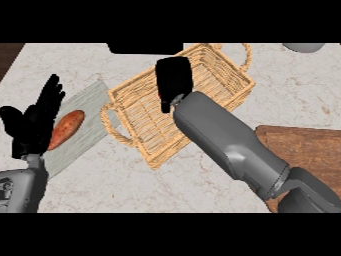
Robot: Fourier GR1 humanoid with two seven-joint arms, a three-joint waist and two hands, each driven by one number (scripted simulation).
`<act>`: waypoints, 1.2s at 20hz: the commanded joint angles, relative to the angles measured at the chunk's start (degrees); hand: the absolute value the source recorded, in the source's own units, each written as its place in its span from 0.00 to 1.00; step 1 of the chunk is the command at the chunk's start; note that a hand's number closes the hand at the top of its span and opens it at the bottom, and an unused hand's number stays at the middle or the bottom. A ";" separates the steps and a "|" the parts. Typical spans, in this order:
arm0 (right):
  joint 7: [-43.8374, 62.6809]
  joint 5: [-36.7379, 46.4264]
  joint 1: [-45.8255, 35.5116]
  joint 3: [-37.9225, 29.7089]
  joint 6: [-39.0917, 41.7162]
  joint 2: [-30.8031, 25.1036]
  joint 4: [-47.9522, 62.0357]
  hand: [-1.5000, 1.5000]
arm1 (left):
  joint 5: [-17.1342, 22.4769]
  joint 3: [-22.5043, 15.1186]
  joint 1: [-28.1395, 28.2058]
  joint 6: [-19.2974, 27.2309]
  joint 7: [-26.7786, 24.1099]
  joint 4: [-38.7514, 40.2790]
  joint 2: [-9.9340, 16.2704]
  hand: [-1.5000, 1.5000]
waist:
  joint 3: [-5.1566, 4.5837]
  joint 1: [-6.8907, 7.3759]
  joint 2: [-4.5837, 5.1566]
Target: Pick the tomato from the cutting board and place it in the basket
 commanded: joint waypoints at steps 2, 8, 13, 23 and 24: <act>0.31 0.23 1.75 -0.95 0.93 0.00 -1.94 1.00 | 1.40 1.81 2.31 -1.58 -3.31 1.26 0.82 0.50 | 0.00 -0.53 -0.15; 4.41 -4.88 1.29 -0.63 4.85 0.00 0.38 1.00 | 0.19 -0.04 0.26 -0.06 2.86 -2.73 -0.01 0.50 | 0.01 0.43 -0.03; 5.26 -3.70 2.60 -2.57 2.17 0.00 1.47 1.00 | 0.66 1.37 0.24 -0.94 1.32 -1.42 1.22 0.50 | 0.02 -0.45 -0.12; 4.32 -7.46 1.96 -9.11 -15.58 0.00 -6.08 0.00 | 0.29 0.92 -1.27 -0.44 1.97 -0.09 0.53 0.50 | 0.04 -0.27 -0.03; 5.20 -7.71 1.33 -11.20 -14.98 0.00 -8.50 0.00 | 1.78 2.69 -1.20 -1.48 -0.31 2.12 1.29 0.50 | 0.02 -1.33 -0.25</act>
